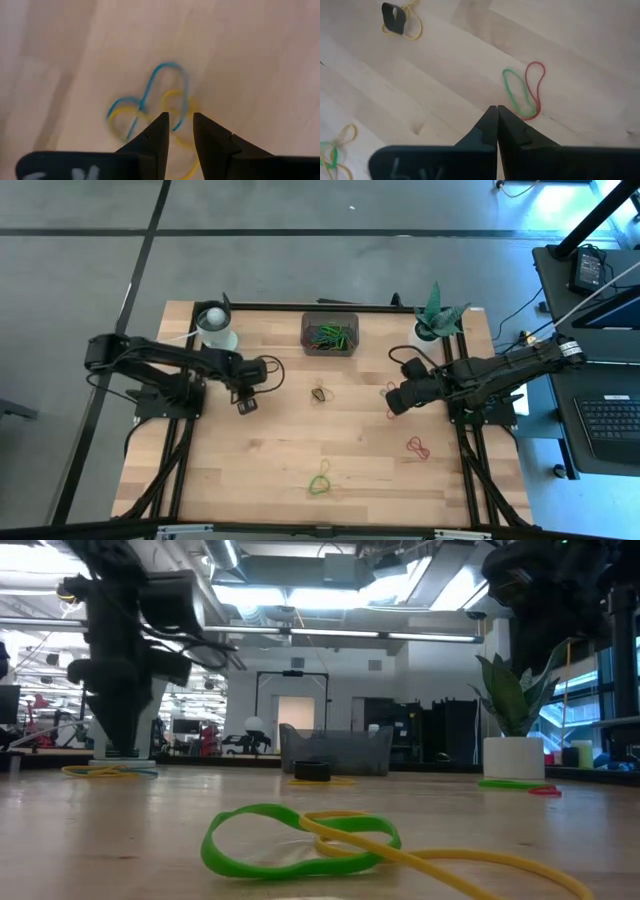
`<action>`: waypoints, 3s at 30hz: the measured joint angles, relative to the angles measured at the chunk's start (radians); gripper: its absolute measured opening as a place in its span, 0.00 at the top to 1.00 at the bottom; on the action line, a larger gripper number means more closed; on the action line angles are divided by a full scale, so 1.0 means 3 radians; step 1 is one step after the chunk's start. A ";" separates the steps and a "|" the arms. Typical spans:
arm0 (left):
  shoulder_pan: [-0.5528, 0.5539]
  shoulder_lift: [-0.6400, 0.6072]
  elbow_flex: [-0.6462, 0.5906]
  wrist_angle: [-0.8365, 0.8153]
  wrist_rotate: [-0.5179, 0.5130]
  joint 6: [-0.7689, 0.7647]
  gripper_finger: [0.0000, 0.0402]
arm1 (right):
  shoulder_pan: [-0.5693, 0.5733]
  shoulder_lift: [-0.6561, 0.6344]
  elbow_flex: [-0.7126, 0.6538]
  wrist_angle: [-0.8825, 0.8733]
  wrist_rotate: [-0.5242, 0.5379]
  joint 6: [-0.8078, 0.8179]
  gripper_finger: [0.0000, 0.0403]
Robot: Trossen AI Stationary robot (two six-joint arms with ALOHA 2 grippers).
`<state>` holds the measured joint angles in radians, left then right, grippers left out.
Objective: Pick and place rubber bands into bin
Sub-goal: Put the blue rubber band into the bin
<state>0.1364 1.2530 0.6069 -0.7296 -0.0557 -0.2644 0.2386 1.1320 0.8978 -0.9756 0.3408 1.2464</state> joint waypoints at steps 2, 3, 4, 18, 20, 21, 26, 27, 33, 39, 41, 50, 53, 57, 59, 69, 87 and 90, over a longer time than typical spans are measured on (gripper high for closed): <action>0.0011 0.0100 0.0030 0.0152 0.0103 0.0028 0.80 | 0.0000 0.0000 0.0000 0.0006 0.0000 -0.0087 0.99; 0.0010 0.0152 0.0068 0.0212 0.0109 0.0029 0.79 | 0.0000 0.0000 0.0000 0.0006 0.0000 -0.0115 0.99; 0.0010 0.0200 0.0112 0.0257 0.0106 0.0029 0.79 | 0.0000 0.0000 0.0000 0.0008 0.0000 -0.0166 0.99; 0.0086 0.0960 0.0448 0.0234 0.0094 -0.0158 0.81 | 0.0000 0.0000 0.0001 0.0036 -0.0001 -0.0669 0.99; 0.0075 0.1028 0.0453 0.0226 0.0090 -0.0232 0.81 | 0.0000 0.0000 0.0001 0.0036 0.0000 -0.0694 0.99; 0.0073 0.1054 0.0453 0.0224 0.0086 -0.0273 0.81 | 0.0000 0.0000 0.0001 0.0036 0.0000 -0.0698 0.99; 0.0085 0.1072 0.0452 0.0223 0.0057 -0.0382 0.81 | 0.0000 0.0000 0.0001 0.0051 0.0000 -0.0719 0.99; 0.0098 0.1072 0.0452 0.0222 0.0062 -0.0387 0.81 | 0.0000 0.0000 0.0001 0.0055 0.0000 -0.0753 0.99; 0.0179 0.1076 0.0449 0.0167 0.0084 -0.0843 0.84 | 0.0001 0.0000 0.0001 0.0053 0.0026 -0.0804 0.99; 0.0216 0.1078 0.0447 0.0155 0.0097 -0.1217 0.87 | 0.0001 0.0000 0.0001 0.0053 0.0038 -0.0857 0.99; 0.0216 0.1079 0.0447 0.0152 0.0099 -0.1308 0.87 | 0.0001 0.0000 0.0001 0.0053 0.0038 -0.0857 0.99; 0.0221 0.1083 0.0456 0.0111 0.0157 -0.1465 0.95 | 0.0001 0.0000 0.0001 0.0053 0.0038 -0.0880 0.99; 0.0220 0.1103 0.0570 -0.0030 0.0137 -0.1461 0.99 | 0.0001 0.0000 0.0001 0.0053 0.0038 -0.0880 0.99; 0.0216 0.1119 0.0815 -0.0476 0.0065 -0.1423 1.00 | 0.0001 0.0000 0.0001 0.0056 0.0038 -0.0876 0.99; 0.0214 0.1110 0.0984 -0.0641 -0.0001 -0.1345 0.99 | 0.0001 0.0000 0.0001 0.0069 0.0037 -0.0876 0.99; 0.0106 0.1102 0.1692 -0.1143 -0.0301 -0.1094 1.00 | 0.0000 0.0000 0.0001 0.0127 0.0037 -0.0871 0.99; 0.0096 0.1094 0.1318 -0.1110 -0.0098 -0.1352 0.77 | 0.0001 0.0000 0.0001 0.0347 0.0036 -0.1036 0.99; 0.0097 0.1093 0.1186 -0.0965 -0.0068 -0.1351 0.75 | 0.0000 0.0000 0.0001 0.0382 0.0037 -0.1042 0.99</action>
<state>0.1654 1.5810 0.9627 -1.0191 -0.0763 -0.6697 0.2386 1.1320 0.8982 -0.8611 0.3519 0.9337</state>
